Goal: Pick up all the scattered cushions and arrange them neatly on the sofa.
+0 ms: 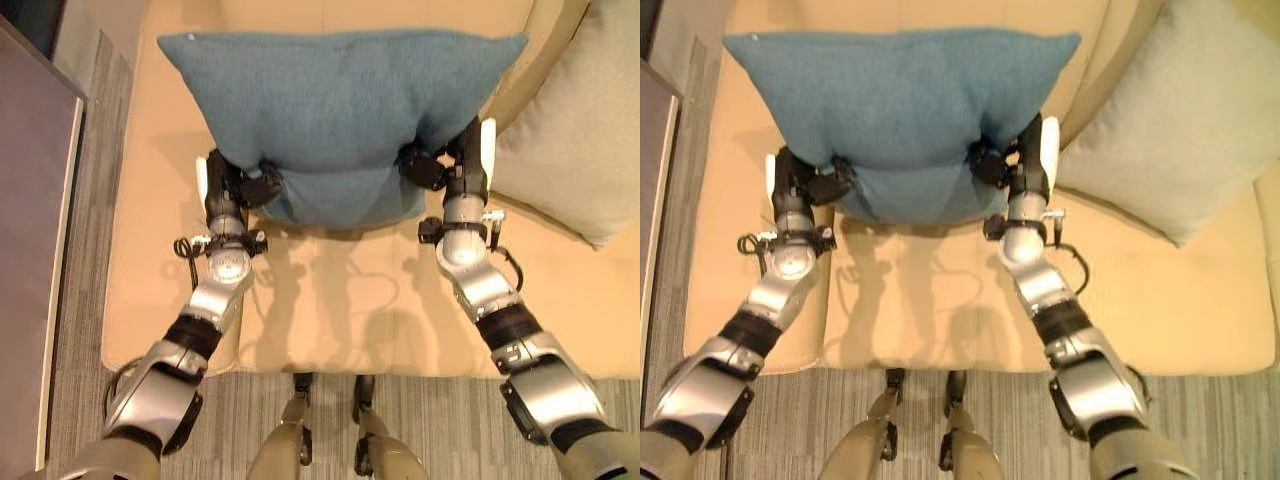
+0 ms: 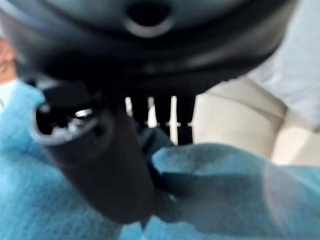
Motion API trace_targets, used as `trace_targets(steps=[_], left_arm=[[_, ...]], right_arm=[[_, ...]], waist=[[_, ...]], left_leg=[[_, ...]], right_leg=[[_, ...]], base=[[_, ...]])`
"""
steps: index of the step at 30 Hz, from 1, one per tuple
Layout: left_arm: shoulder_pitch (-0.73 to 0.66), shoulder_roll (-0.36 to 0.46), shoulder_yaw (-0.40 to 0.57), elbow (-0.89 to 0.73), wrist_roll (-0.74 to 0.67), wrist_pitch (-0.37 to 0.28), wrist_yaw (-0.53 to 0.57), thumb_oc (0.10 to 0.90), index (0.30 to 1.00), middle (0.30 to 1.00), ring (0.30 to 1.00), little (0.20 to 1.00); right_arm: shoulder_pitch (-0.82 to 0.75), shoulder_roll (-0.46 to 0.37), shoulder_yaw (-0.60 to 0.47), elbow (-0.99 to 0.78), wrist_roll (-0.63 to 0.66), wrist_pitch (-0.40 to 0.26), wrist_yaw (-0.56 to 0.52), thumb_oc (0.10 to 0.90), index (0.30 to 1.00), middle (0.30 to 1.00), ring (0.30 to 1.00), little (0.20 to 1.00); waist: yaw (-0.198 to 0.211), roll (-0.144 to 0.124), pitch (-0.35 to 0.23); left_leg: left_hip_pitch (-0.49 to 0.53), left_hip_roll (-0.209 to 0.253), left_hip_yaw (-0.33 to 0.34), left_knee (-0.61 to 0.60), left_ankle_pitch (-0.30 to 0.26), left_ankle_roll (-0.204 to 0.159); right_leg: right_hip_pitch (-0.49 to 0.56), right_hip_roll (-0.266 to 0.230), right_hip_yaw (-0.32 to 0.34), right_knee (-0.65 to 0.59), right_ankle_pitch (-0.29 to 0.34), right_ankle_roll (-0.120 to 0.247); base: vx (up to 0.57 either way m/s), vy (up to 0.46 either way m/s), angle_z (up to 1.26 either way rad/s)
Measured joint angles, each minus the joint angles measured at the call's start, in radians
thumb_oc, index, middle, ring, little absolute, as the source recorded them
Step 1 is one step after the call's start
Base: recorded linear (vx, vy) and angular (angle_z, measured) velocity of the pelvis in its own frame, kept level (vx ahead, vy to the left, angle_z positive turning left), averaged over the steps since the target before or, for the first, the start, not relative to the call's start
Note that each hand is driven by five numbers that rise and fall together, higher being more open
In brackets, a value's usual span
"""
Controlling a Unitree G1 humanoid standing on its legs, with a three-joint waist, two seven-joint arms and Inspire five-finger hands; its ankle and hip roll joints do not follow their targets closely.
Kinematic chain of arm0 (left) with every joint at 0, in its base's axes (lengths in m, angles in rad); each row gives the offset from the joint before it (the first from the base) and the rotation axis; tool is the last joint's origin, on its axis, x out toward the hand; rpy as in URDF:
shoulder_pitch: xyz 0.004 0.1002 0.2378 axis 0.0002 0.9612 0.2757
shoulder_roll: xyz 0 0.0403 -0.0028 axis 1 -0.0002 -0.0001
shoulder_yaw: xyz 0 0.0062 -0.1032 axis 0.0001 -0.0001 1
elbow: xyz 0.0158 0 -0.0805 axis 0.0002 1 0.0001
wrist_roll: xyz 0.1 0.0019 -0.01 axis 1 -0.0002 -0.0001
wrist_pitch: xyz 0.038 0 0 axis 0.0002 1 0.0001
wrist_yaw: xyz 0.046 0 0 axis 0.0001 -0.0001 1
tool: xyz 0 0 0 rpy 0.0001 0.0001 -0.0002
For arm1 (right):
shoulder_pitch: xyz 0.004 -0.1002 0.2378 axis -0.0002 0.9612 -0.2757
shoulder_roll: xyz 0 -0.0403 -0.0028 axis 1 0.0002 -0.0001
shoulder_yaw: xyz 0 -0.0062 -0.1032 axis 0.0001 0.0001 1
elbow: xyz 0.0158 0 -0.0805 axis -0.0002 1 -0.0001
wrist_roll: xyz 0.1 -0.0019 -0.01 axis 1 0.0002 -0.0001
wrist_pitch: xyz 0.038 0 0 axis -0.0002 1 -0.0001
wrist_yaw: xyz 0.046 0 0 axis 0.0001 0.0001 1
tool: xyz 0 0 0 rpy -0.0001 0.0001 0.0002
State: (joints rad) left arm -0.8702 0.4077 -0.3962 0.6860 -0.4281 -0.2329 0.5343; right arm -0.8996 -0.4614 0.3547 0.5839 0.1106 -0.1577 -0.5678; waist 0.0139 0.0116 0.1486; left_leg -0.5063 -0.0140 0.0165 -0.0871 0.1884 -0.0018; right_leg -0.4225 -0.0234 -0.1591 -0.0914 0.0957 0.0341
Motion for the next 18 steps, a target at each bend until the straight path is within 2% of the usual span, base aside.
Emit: trace_targets(steps=[3, 4, 5, 6, 7, 8, 9, 10, 11, 12, 13, 14, 15, 18], left_arm=[[-0.015, 0.007, -0.001, 0.012, 0.000, -0.003, 0.001, 0.400, 0.300, 0.300, 0.300, 0.300], [-0.015, 0.005, -0.006, 0.017, 0.000, -0.004, 0.001, 0.400, 0.300, 0.300, 0.300, 0.300], [-0.015, -0.005, -0.007, 0.017, -0.002, -0.005, 0.002, 0.400, 0.300, 0.300, 0.300, 0.300], [-0.016, -0.012, -0.017, 0.022, -0.002, -0.005, 0.001, 0.400, 0.300, 0.300, 0.300, 0.300], [-0.015, -0.028, -0.036, 0.027, -0.003, -0.005, -0.010, 0.400, 0.300, 0.300, 0.300, 0.300], [-0.014, -0.026, -0.031, 0.026, -0.003, -0.012, -0.013, 0.400, 0.300, 0.300, 0.300, 0.300], [-0.017, -0.019, -0.010, 0.018, -0.002, -0.032, -0.010, 0.400, 0.300, 0.300, 0.300, 0.300], [-0.016, -0.016, -0.003, 0.017, -0.003, -0.033, -0.005, 0.400, 0.300, 0.300, 0.300, 0.300], [-0.021, 0.000, 0.005, 0.015, -0.002, -0.047, -0.004, 0.400, 0.300, 0.300, 0.300, 0.300], [-0.032, 0.002, 0.004, 0.016, -0.002, -0.048, -0.004, 0.695, 0.742, 0.742, 0.742, 0.742], [-0.025, -0.010, -0.005, 0.013, -0.001, -0.048, -0.004, 0.800, 0.900, 0.900, 0.900, 0.900], [-0.004, -0.018, -0.015, 0.014, -0.001, -0.047, -0.002, 0.800, 0.900, 0.900, 0.900, 0.900], [0.002, -0.005, -0.027, 0.015, 0.000, -0.047, -0.002, 0.800, 0.900, 0.900, 0.900, 0.900], [-0.021, 0.029, -0.047, 0.054, 0.041, -0.046, -0.036, 0.800, 0.900, 0.900, 0.900, 0.900]], right_arm=[[-0.030, -0.004, 0.028, 0.031, 0.000, -0.003, -0.010, 0.400, 0.300, 0.300, 0.300, 0.300], [-0.062, -0.006, 0.052, 0.073, -0.001, -0.003, -0.006, 0.400, 0.300, 0.300, 0.300, 0.300], [-0.067, -0.021, 0.060, 0.082, -0.001, -0.003, -0.004, 0.400, 0.300, 0.300, 0.300, 0.300], [-0.066, -0.037, 0.064, 0.091, -0.001, -0.002, -0.004, 0.400, 0.300, 0.300, 0.300, 0.300], [-0.066, -0.058, 0.054, 0.096, -0.001, -0.001, -0.005, 0.400, 0.300, 0.300, 0.300, 0.300], [-0.068, -0.056, 0.052, 0.096, -0.001, -0.002, -0.004, 0.400, 0.300, 0.300, 0.300, 0.300], [-0.068, -0.028, 0.042, 0.097, 0.000, -0.007, -0.011, 0.400, 0.300, 0.300, 0.300, 0.300], [-0.072, -0.021, 0.043, 0.096, -0.001, -0.008, -0.008, 0.400, 0.300, 0.300, 0.300, 0.300], [-0.075, -0.015, 0.044, 0.085, -0.001, -0.008, -0.005, 0.400, 0.300, 0.300, 0.300, 0.300], [-0.068, -0.009, 0.036, 0.076, -0.001, -0.008, -0.006, 0.543, 0.514, 0.514, 0.514, 0.514], [-0.038, 0.015, -0.004, 0.075, -0.001, -0.009, -0.011, 0.635, 0.653, 0.653, 0.653, 0.653], [-0.010, 0.045, -0.026, 0.077, -0.001, -0.008, -0.029, 0.800, 0.900, 0.900, 0.900, 0.900], [-0.007, 0.040, -0.018, 0.078, -0.001, -0.008, -0.028, 0.800, 0.900, 0.900, 0.900, 0.900], [-0.047, -0.008, 0.023, 0.124, -0.007, -0.003, 0.001, 0.800, 0.900, 0.900, 0.900, 0.900]], waist=[[0.001, 0.002, 0.001], [0.002, 0.014, 0.012], [0.000, 0.029, 0.023], [-0.007, 0.026, 0.024], [-0.030, 0.011, 0.028], [-0.015, 0.002, 0.035], [-0.024, -0.047, 0.066], [-0.019, -0.039, 0.063], [0.001, -0.036, 0.063], [-0.014, -0.034, 0.065], [-0.019, -0.034, 0.065], [-0.025, -0.034, 0.065], [-0.024, -0.034, 0.065], [-0.025, -0.033, 0.065]], left_leg=[[-0.002, 0.008, -0.003, 0.000, 0.004, 0.006], [-0.003, 0.025, -0.019, 0.000, 0.017, 0.025], [-0.003, 0.033, -0.038, 0.001, 0.025, 0.035], [-0.004, 0.011, -0.031, 0.001, 0.025, 0.034], [-0.003, -0.037, -0.023, 0.001, 0.000, 0.001], [-0.023, -0.029, -0.017, 0.024, -0.010, -0.013], [-0.143, -0.037, -0.002, 0.193, -0.091, -0.054], [-0.120, -0.009, 0.000, 0.027, 0.002, -0.038], [-0.093, 0.033, -0.003, -0.001, 0.060, -0.039], [-0.098, 0.030, -0.018, -0.001, 0.060, -0.039], [-0.092, 0.020, -0.023, -0.001, 0.061, -0.039], [-0.076, 0.008, -0.022, -0.001, 0.061, -0.039], [-0.072, 0.000, -0.022, -0.001, 0.059, -0.041], [-0.074, 0.002, -0.022, -0.001, 0.042, -0.062]], right_leg=[[-0.028, 0.001, 0.002, 0.045, -0.006, 0.008], [-0.097, 0.004, 0.003, 0.178, -0.039, 0.046], [-0.150, -0.001, 0.001, 0.215, -0.094, 0.068], [-0.135, -0.018, 0.005, 0.080, -0.051, 0.067], [-0.137, -0.067, 0.028, -0.003, 0.106, 0.006], [-0.149, -0.060, 0.032, -0.001, 0.120, -0.006], [-0.150, -0.079, 0.032, -0.001, 0.132, -0.021], [-0.148, -0.044, 0.034, -0.001, 0.130, -0.019], [-0.147, 0.000, 0.046, -0.001, 0.123, -0.012], [-0.147, -0.002, 0.034, -0.001, 0.122, -0.010], [-0.139, -0.010, 0.027, -0.002, 0.121, -0.008], [-0.121, -0.022, 0.029, -0.002, 0.109, 0.007], [-0.114, -0.031, 0.029, -0.002, 0.100, 0.020], [-0.117, -0.030, 0.029, -0.002, 0.100, 0.021]], base=[[-0.02, 0.007, -0.13], [-0.03, 0.004, -0.24], [0.00, 0.000, 0.00], [-0.03, 0.002, 0.63], [-0.03, 0.001, 0.50], [-0.04, -0.001, 0.49], [-0.03, 0.002, -0.16], [-0.03, 0.010, -0.47], [-0.04, 0.015, -0.52], [-0.04, 0.014, -0.27], [-0.04, 0.006, 0.25], [-0.04, -0.001, 0.20], [-0.06, -0.008, 0.10], [-0.05, -0.017, -0.01]])
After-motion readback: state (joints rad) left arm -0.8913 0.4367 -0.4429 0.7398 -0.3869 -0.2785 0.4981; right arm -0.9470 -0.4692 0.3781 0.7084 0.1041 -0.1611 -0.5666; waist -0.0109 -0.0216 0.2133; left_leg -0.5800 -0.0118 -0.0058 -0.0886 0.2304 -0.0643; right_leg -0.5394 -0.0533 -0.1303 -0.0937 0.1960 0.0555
